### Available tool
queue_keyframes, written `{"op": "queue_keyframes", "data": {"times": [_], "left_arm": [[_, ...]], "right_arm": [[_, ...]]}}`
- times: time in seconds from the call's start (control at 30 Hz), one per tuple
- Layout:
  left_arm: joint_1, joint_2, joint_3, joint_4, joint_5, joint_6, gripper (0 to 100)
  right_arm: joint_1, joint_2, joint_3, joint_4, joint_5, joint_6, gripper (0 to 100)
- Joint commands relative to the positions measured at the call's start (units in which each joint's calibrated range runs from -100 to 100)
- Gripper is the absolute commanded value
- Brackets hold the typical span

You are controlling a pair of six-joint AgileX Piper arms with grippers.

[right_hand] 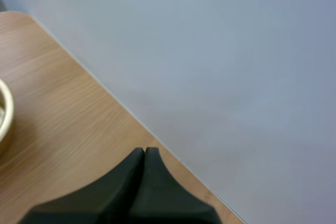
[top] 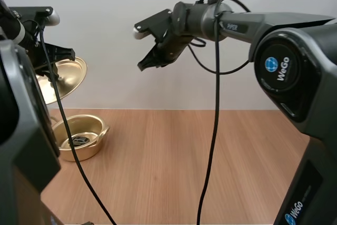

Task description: Open the pot, put the car inside, and close it

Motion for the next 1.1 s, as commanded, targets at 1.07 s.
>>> {"op": "queue_keyframes", "data": {"times": [1.07], "left_arm": [[-7.68, 6.81, 22.81, 13.98, -37.7, 2.49, 0]], "right_arm": [[-5.16, -5.8, 0.04, -0.13, 4.52, 0.16, 0]]}}
